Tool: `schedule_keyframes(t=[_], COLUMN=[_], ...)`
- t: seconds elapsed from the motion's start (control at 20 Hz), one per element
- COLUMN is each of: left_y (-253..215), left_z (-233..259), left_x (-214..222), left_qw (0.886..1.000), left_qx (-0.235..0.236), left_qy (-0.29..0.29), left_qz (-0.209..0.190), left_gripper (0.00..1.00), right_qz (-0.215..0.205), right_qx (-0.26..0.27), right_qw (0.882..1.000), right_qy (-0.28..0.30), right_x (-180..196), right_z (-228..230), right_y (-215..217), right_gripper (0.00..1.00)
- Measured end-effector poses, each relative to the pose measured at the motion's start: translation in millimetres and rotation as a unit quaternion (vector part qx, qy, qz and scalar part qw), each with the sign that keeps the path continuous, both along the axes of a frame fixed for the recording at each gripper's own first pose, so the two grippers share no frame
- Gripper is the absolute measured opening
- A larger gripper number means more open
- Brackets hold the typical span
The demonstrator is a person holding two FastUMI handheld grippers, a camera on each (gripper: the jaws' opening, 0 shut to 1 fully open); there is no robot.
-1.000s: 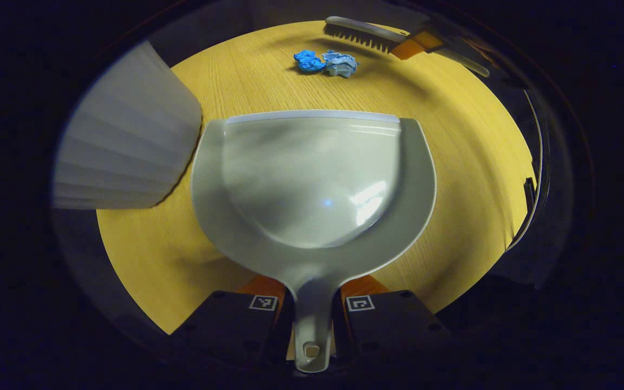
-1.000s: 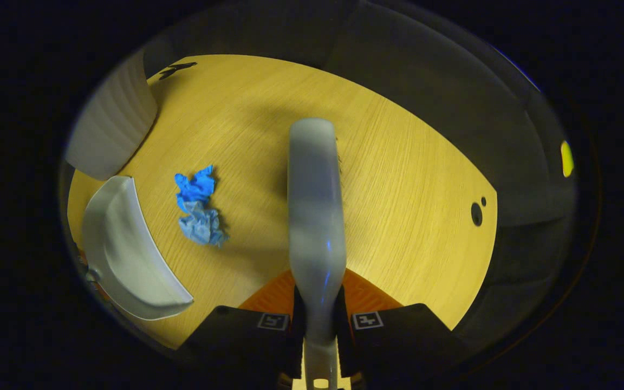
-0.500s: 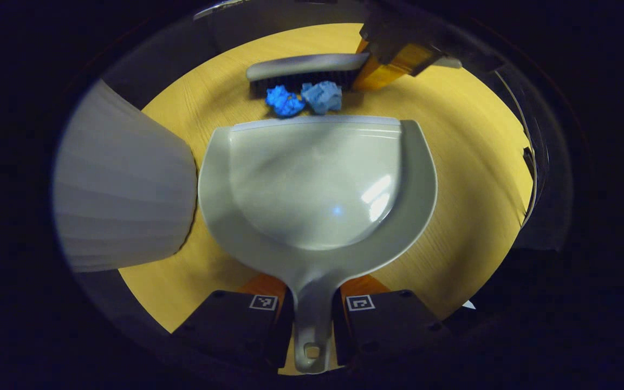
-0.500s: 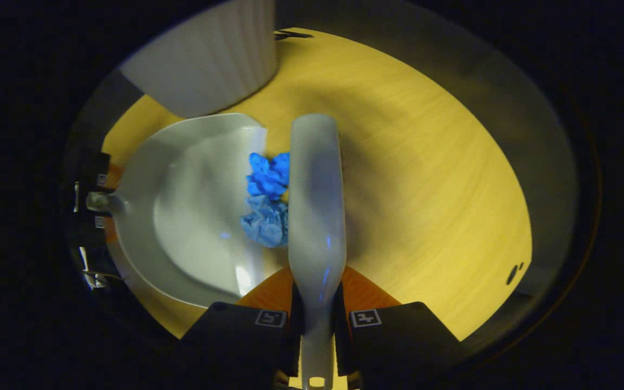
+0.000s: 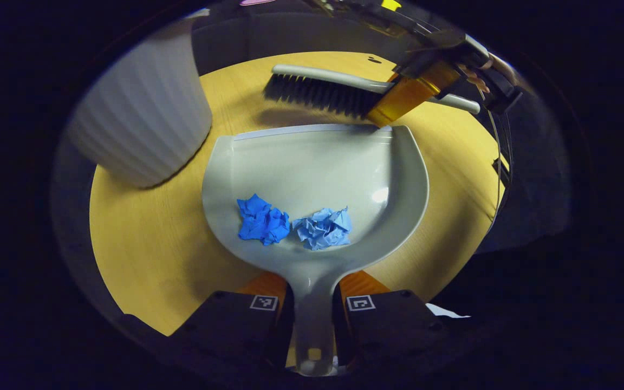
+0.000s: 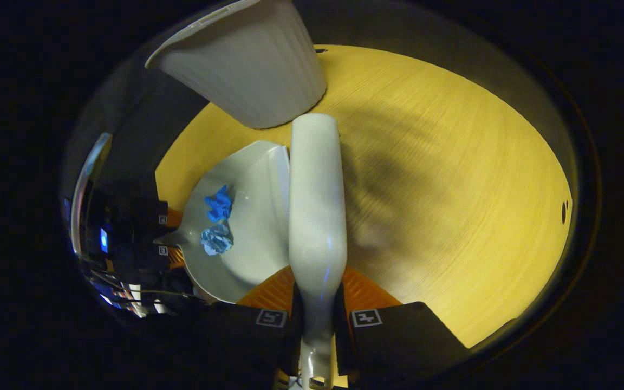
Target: Pick up the small broom and dustpan from the desktop, sweep the trash into the dustpan with the broom, and then empty the trash into the garbage bin.
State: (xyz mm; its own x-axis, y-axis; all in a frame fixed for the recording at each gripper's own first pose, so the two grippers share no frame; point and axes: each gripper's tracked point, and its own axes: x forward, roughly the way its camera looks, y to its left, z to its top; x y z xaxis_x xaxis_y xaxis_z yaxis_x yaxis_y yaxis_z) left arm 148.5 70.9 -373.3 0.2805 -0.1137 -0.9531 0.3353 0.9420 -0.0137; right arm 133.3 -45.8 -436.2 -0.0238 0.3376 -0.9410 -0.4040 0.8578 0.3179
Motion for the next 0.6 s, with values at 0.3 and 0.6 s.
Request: schedule_keyframes(t=[0.3,0.6], left_y=[-5,22], left_z=[48,148], left_x=[-43,-21], left_qw=[0.986,0.969], left_qx=[-0.062,-0.018], left_qy=[-0.013,-0.111], left_qz=[0.156,0.22], left_gripper=[0.3,0.3], right_qz=[-0.074,-0.222], right_qx=[-0.019,-0.028], right_qw=[0.994,0.969], right_qy=[-0.078,-0.104], right_x=[-3,6], right_z=[-36,-49], right_y=[-44,-59], right_gripper=[0.29,0.29])
